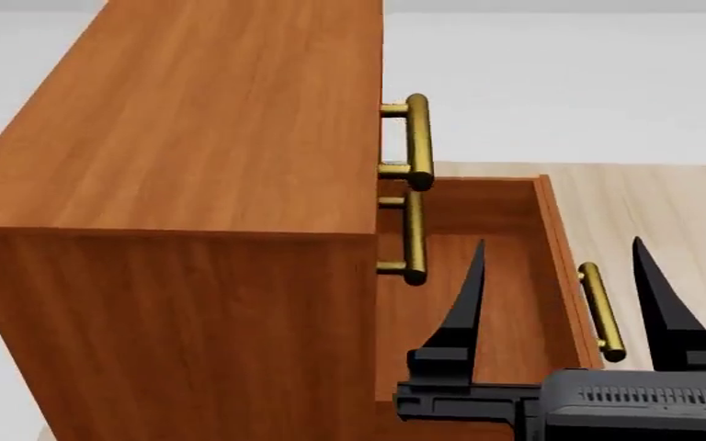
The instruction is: Close the bottom drawer of the cabinet and open the top drawer.
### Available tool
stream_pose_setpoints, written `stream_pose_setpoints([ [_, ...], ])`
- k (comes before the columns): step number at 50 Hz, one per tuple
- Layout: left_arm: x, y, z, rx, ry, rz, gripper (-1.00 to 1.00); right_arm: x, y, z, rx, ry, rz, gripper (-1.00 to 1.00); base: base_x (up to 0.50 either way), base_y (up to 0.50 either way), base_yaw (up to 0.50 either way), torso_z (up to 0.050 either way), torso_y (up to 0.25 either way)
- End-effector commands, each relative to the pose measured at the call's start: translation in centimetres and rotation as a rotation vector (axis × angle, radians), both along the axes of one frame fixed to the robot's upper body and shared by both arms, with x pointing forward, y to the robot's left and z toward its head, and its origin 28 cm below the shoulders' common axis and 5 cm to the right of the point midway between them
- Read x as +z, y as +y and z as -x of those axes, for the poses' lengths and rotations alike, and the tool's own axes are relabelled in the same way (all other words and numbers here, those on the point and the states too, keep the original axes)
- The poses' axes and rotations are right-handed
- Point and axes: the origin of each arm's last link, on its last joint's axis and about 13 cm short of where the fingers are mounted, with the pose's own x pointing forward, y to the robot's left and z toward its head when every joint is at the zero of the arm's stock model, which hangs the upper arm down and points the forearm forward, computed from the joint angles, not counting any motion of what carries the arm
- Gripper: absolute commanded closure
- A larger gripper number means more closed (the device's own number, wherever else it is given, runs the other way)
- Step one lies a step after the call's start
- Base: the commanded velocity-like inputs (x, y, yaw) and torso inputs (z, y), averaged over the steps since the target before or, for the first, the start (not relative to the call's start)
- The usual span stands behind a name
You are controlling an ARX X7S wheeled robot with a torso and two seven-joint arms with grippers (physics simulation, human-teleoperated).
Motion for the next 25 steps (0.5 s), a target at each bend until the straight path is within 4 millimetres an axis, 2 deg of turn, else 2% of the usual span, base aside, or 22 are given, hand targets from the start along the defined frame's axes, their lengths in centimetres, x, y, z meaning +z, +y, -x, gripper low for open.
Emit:
stream_pose_setpoints([
  [1, 0.0, 0.0, 0.0, -0.003, 0.007, -0.011, -1.00, 0.1, -0.3, 0.0, -0.009, 0.011, -0.030, -1.00, 0.24, 0.24, 0.00, 0.000, 0.000],
  [8, 0.0, -0.1, -0.1, -0.005, 0.016, -0.017, -1.00, 0.7, -0.7, -0.3, -0.023, 0.036, -0.108, -1.00, 0.24, 0.06, 0.00, 0.000, 0.000],
  [12, 0.0, -0.2, -0.2, -0.017, 0.024, -0.025, -1.00, 1.5, -1.4, -0.7, -0.035, 0.073, -0.128, -1.00, 0.04, 0.00, 0.00, 0.000, 0.000],
  [18, 0.0, -0.3, -0.3, -0.022, 0.041, -0.038, -1.00, 4.6, -4.1, -2.0, -0.107, 0.100, -0.104, -1.00, 0.00, 0.00, 0.00, 0.000, 0.000],
  [25, -0.1, -0.3, -0.3, -0.020, 0.045, -0.043, -1.00, 6.3, -6.9, -4.0, -0.193, 0.184, -0.124, -1.00, 0.00, 0.00, 0.00, 0.000, 0.000],
])
